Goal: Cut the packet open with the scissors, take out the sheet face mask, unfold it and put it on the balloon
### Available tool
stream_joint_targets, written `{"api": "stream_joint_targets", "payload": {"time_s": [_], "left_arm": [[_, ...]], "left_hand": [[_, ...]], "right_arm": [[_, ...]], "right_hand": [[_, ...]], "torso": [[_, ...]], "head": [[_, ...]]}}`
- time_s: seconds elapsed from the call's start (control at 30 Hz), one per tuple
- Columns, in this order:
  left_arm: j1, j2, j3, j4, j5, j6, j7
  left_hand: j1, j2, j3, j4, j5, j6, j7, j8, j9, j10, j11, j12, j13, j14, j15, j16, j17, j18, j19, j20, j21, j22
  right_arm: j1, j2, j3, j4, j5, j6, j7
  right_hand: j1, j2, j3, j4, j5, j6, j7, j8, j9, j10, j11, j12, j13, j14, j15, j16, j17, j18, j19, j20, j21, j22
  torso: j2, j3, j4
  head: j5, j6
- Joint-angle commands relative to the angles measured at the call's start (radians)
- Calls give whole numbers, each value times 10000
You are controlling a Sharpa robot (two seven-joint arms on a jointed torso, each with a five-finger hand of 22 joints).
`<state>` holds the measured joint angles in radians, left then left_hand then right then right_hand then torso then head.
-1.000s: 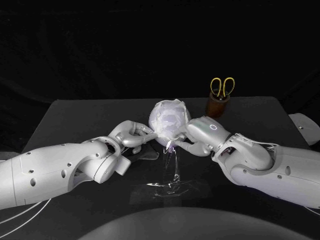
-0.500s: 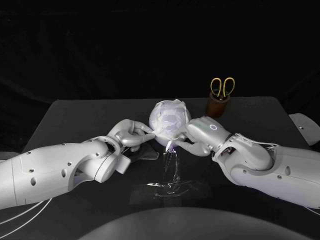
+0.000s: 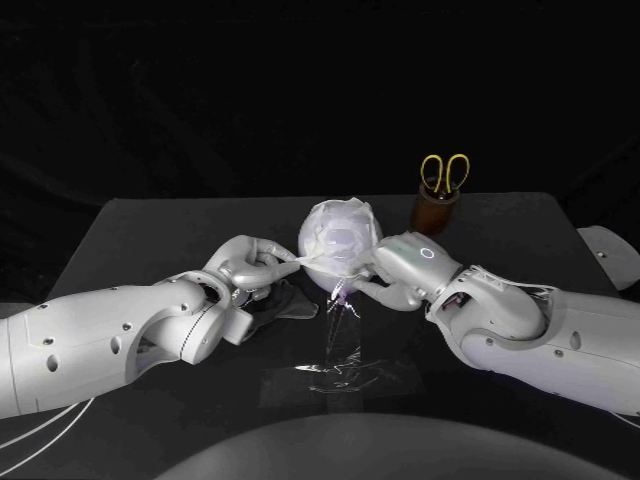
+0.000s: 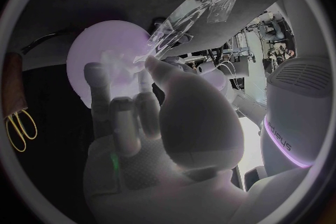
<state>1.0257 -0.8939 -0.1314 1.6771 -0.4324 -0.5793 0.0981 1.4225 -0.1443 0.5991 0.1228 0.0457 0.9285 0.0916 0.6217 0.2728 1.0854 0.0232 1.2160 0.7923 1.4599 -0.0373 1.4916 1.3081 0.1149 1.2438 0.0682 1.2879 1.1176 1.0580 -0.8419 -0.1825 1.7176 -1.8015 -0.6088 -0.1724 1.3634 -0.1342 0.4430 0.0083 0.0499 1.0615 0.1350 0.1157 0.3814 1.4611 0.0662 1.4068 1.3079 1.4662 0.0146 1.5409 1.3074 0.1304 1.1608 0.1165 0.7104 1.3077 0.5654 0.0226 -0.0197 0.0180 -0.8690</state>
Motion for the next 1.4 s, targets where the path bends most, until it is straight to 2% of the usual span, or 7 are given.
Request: {"api": "stream_joint_targets", "payload": {"time_s": [0.03, 0.43, 0.8, 0.83, 1.13, 1.17, 1.4], "left_arm": [[-6, -9, 15, 47, 200, 139, 205], [-6, -148, 16, -15, 304, 307, 83], [-5, -370, 15, -320, 317, -56, -21], [-5, -395, 15, -358, 302, -122, 16], [-5, -423, 50, -402, -261, 14, 306], [-5, -419, 69, -404, -326, -6, 367], [-5, -423, 251, -346, -1109, -172, 1067]], "left_hand": [[-98, 24, -3, 39, 36, -44, -31, 56, 619, 94, -48, 2, -5, 197, 0, 51, 216, -89, -57, 11, 40, 9], [-596, 403, 307, 420, 44, -203, -124, 151, 811, 87, -126, -59, -19, 228, -70, 71, 285, -93, -47, -18, 58, 56], [-885, -13, 827, 260, 40, -634, -3, 85, 902, -1160, -21, -913, -1438, 127, 1, -9, 75, -40, -257, -5, -111, -179], [-839, -151, 904, 141, 39, -831, 108, -1, 877, -1788, 65, -1381, -2046, 13, 57, -97, -163, 9, -447, 11, -266, -407], [-1047, -1026, 677, -299, 48, -2016, 878, -712, 525, -2718, 764, -2537, -2772, -856, 691, -708, -1633, 271, -1678, 503, -1332, -1785], [-1098, -1193, 526, -340, 37, -2178, 915, -762, 494, -3019, 848, -2819, -2931, -1435, 755, -1136, -2642, 437, -2349, 566, -1917, -2572], [-928, -1142, -238, -567, 33, -2865, 1156, -630, 431, -4050, 1150, -3709, -3626, -3596, 1086, -2574, -5400, 659, -3597, 914, -3201, -3793]], "right_arm": [[-6, -8, 1, -33, -188, 202, -228], [-6, -13, 1, -43, -201, 196, -251], [-6, -18, 2, -52, -206, 201, -263], [-6, -15, 2, -55, -207, 202, -265], [-6, 0, 2, -63, -211, 197, -270], [-6, 1, 2, -63, -211, 196, -269], [-6, 14, 2, -62, -211, 197, -267]], "right_hand": [[-52, 6, -24, 70, -16, 30, 40, 13, 4, -13, -55, -12, 1106, 404, -100, 38, 1262, 200, 51, -29, -23, 629], [-52, 6, -24, 70, -16, 30, 40, 13, 4, -13, -55, -12, 1106, 404, -100, 38, 1262, 200, 51, -29, -23, 629], [-52, 6, -24, 70, -16, 30, 40, 13, 4, -13, -55, -12, 1106, 404, -100, 38, 1262, 200, 51, -29, -23, 629], [-52, 6, -24, 70, -16, 30, 40, 13, 4, -13, -55, -12, 1106, 404, -100, 38, 1262, 200, 51, -29, -23, 629], [-67, 1, -33, 85, -17, 28, 34, 11, 1, -14, -59, -15, 1103, 403, -103, 36, 1258, 199, 50, -33, -29, 627], [-67, 1, -33, 85, -17, 28, 34, 11, 1, -14, -59, -15, 1103, 403, -103, 36, 1258, 199, 50, -33, -29, 627], [-67, 1, -33, 85, -17, 28, 34, 11, 1, -14, -59, -15, 1103, 403, -103, 36, 1258, 199, 50, -33, -29, 627]], "torso": [[-2, 2, -1], [-1, 18, -13], [-6, 7, -1], [-7, 5, 2], [10, -2, 0], [10, -1, -2], [1, 16, -10]], "head": [[19, -2], [-5, 3], [-59, 13], [-66, 11], [-61, 28], [-64, 37], [-38, 40]]}}
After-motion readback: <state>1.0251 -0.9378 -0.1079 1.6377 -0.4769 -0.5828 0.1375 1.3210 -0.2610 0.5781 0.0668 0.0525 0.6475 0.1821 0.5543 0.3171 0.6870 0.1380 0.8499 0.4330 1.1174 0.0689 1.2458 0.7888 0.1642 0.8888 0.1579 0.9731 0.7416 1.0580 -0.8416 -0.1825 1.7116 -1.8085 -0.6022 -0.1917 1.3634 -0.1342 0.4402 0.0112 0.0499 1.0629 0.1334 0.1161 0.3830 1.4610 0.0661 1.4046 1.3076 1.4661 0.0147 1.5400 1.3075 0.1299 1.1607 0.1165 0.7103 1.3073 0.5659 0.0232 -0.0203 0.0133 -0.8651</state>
